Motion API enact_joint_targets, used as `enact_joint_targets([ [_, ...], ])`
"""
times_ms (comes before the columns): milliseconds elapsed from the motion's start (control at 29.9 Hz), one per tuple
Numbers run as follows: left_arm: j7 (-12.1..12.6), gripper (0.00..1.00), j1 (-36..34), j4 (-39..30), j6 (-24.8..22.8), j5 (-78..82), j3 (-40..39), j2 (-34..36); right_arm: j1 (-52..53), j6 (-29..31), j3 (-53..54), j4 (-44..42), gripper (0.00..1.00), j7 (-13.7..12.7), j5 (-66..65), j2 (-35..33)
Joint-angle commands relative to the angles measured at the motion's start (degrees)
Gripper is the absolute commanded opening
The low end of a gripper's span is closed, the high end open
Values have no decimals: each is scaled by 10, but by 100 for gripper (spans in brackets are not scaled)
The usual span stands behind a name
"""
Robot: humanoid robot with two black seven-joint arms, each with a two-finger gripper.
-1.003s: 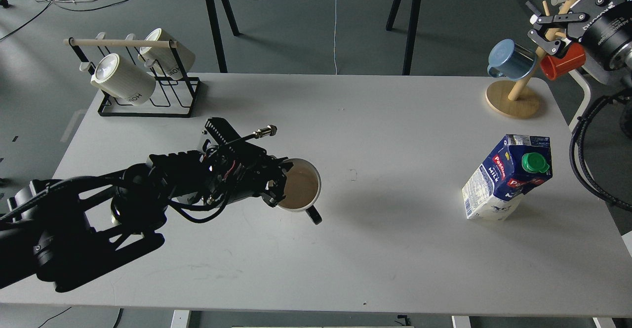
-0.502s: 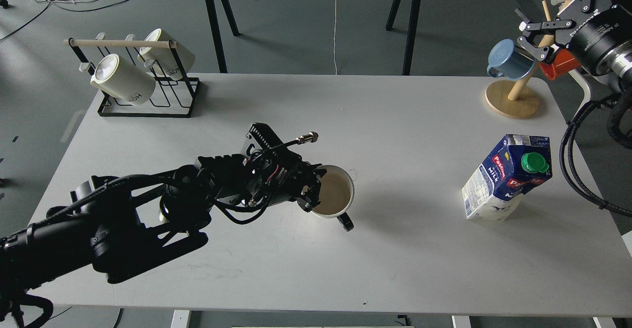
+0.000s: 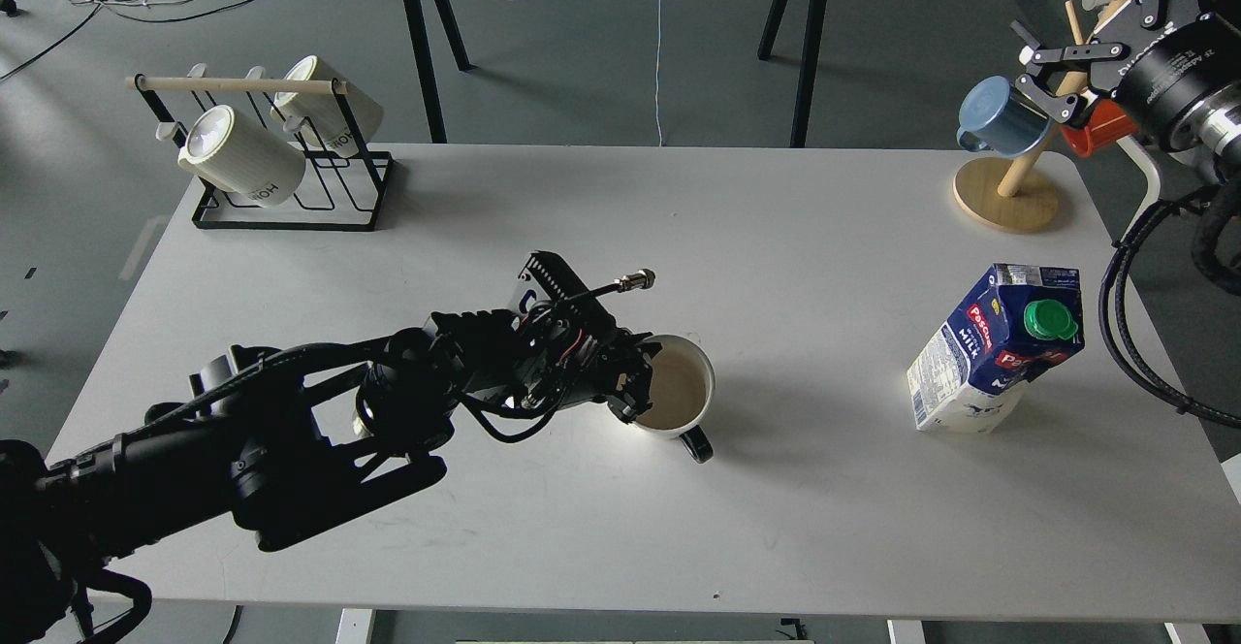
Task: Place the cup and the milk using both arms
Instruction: 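Slide the white mug with the left gripper toward the table center, then release the mug and lift the left gripper away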
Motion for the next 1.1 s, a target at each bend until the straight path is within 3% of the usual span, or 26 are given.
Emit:
enact_joint_targets([
  [0, 2, 4, 1, 4, 0, 0, 0, -9, 0, 0, 0, 1, 98, 0, 0, 1],
  [67, 4, 7, 1, 6, 0, 0, 0, -13, 0, 0, 0, 1, 98, 0, 0, 1],
  [502, 9, 47, -6, 6, 0, 0, -10, -18, -2, -1, 0, 2, 98, 0, 0, 1],
  [635, 8, 68, -17, 4, 0, 0, -17, -18, -1, -1, -1, 3, 98, 0, 0, 1],
  [702, 7, 85, -18, 3, 0, 0, -33, -17, 0, -1, 0, 4, 98, 0, -1, 1],
  [803, 7, 96, -18, 1, 0, 0, -78, -18, 2, -1, 0, 6, 98, 0, -1, -1],
  [936, 7, 100, -16, 0, 0, -3, -156, -22, 0, -1, 0, 22, 98, 0, -1, -10],
  [1070, 7, 100, -14, 6, 0, -113, -270, -25, -3, -1, 1, 59, 98, 0, -1, -50],
])
